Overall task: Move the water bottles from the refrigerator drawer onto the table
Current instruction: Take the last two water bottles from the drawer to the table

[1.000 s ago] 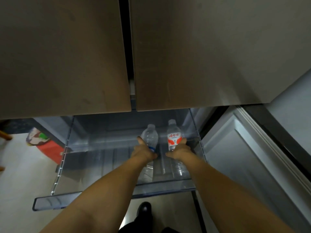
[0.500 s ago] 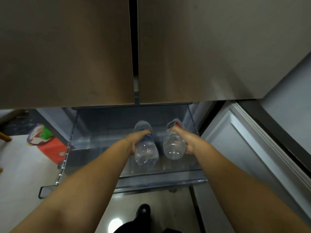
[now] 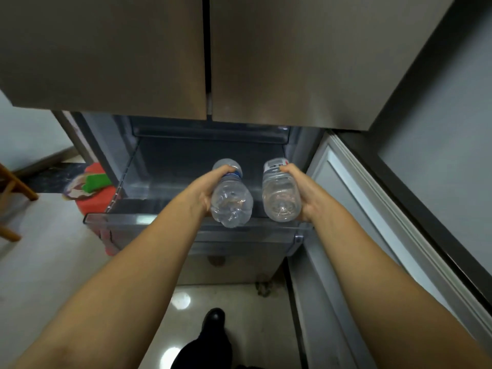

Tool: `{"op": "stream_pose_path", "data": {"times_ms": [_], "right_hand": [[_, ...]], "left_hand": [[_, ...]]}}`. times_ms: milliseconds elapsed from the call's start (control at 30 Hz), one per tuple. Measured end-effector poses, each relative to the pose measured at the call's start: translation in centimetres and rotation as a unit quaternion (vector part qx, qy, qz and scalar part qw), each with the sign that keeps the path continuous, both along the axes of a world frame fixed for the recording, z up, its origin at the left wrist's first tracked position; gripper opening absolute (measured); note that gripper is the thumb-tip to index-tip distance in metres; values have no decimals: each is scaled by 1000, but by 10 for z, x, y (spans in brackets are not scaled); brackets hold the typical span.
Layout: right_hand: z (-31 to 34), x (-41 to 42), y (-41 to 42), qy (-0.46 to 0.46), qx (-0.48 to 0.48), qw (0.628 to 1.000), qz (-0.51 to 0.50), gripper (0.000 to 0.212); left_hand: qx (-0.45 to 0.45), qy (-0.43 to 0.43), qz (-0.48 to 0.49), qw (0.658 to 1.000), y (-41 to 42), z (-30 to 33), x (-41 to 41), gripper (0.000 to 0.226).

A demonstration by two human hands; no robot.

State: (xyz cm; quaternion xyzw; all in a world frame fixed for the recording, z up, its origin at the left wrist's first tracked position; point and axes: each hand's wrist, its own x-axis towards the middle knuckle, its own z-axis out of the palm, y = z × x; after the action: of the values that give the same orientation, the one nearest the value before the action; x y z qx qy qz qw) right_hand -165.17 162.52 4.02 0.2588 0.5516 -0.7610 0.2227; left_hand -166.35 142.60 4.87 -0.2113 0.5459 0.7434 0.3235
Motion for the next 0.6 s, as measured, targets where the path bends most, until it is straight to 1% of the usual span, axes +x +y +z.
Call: {"op": "stream_pose_path", "data": {"times_ms": [100,167,233,367,500,600], "right_hand": [[4,26,-7,14,-28,999,10,38],[5,39,-12,27,-44,999,16,37],[8,51,-19,38,-45,998,24,38],[12,74,-36,50,-43,997,46,51],[19,98,-61,72,-41,995,60,50],[23,119,-93,87,-37,994,62,54]], "left_hand": [[24,12,7,1000,-4,7,27,27],[15,17,14,1000,-10,9,41,30],[3,22,29,999,-16,12,54,31],[-15,36,32,999,-30,10,75,40],[-21,67,31,997,-47,7,105,31],[-42,101,52,993,-76,7,135,36]]}}
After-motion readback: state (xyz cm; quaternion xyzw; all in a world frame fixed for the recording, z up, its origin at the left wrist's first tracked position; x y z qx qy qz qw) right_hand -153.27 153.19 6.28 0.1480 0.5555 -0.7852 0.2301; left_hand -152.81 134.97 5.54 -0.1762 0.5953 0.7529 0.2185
